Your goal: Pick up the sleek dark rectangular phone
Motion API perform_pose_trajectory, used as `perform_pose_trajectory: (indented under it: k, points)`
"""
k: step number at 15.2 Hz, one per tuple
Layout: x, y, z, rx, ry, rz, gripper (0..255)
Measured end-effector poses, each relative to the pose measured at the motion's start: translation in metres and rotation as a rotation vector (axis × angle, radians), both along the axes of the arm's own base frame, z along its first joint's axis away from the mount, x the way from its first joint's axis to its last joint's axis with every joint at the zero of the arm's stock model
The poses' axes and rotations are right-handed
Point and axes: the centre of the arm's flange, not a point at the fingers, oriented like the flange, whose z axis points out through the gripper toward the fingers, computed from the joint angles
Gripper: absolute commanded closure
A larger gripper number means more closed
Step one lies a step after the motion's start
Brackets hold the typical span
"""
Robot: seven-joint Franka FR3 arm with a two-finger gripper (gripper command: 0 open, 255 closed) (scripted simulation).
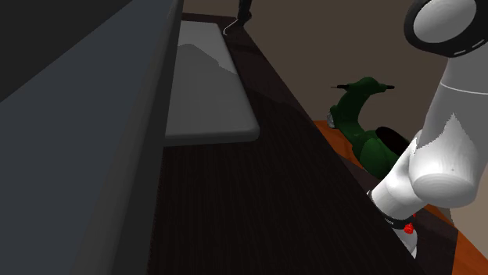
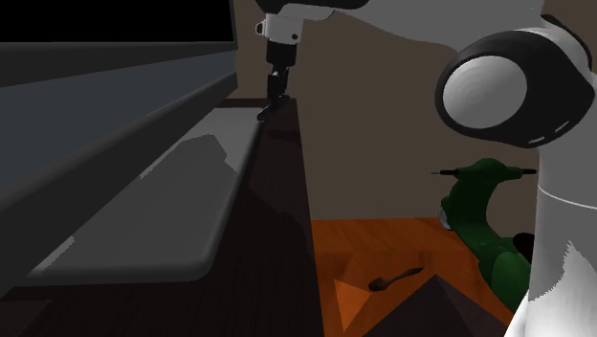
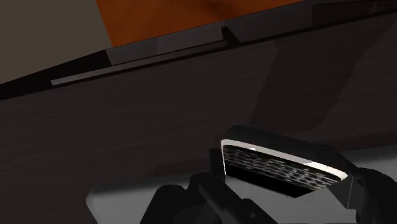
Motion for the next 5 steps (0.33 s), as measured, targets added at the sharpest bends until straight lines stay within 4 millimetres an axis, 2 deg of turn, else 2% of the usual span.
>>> perform_pose_trajectory:
  k: [5]
  points:
    - [0.000, 0.000, 0.026, 0.000, 0.000, 0.000, 255]
